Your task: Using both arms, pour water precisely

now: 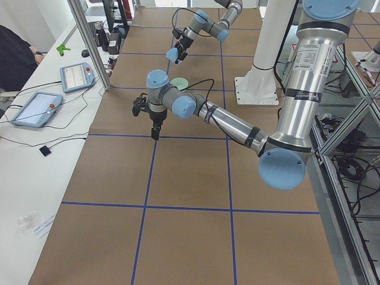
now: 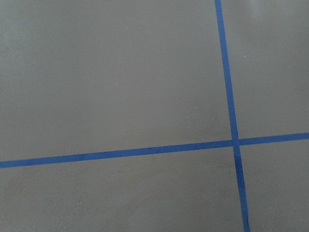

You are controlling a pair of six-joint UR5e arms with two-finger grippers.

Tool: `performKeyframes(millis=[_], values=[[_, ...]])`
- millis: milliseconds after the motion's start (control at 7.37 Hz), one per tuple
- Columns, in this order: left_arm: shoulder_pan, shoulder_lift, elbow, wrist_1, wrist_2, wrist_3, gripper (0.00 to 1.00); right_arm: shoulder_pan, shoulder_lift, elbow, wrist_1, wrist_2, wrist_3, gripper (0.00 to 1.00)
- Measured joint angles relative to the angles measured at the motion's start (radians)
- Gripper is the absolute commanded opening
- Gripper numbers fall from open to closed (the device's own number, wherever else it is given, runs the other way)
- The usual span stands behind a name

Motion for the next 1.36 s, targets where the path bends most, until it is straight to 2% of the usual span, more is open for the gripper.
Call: performKeyframes(millis=[272, 407, 679, 815, 1086, 1358], values=[[0.000, 0.000, -0.002, 0.000, -0.001, -0.014, 1.00, -0.067, -0.225, 0.107, 0.098, -0.276, 0.110, 0.00], [0.001, 0.000, -0.003, 0.000, -0.001, -0.020, 1.00, -0.086, -0.353, 0.124, 0.179, -0.373, 0.148, 0.00], [0.002, 0.000, -0.005, 0.000, -0.001, -0.029, 1.00, -0.100, -0.607, 0.116, 0.364, -0.515, 0.174, 0.00], [0.004, -0.001, -0.009, 0.000, -0.002, -0.043, 1.00, -0.102, -0.695, 0.071, 0.480, -0.560, 0.186, 0.00], [0.006, -0.003, -0.022, 0.000, -0.002, -0.068, 1.00, -0.125, -0.755, -0.092, 0.668, -0.644, 0.220, 0.00], [0.007, -0.003, -0.026, 0.000, -0.002, -0.073, 1.00, -0.222, -0.761, -0.145, 0.716, -0.748, 0.279, 0.00]])
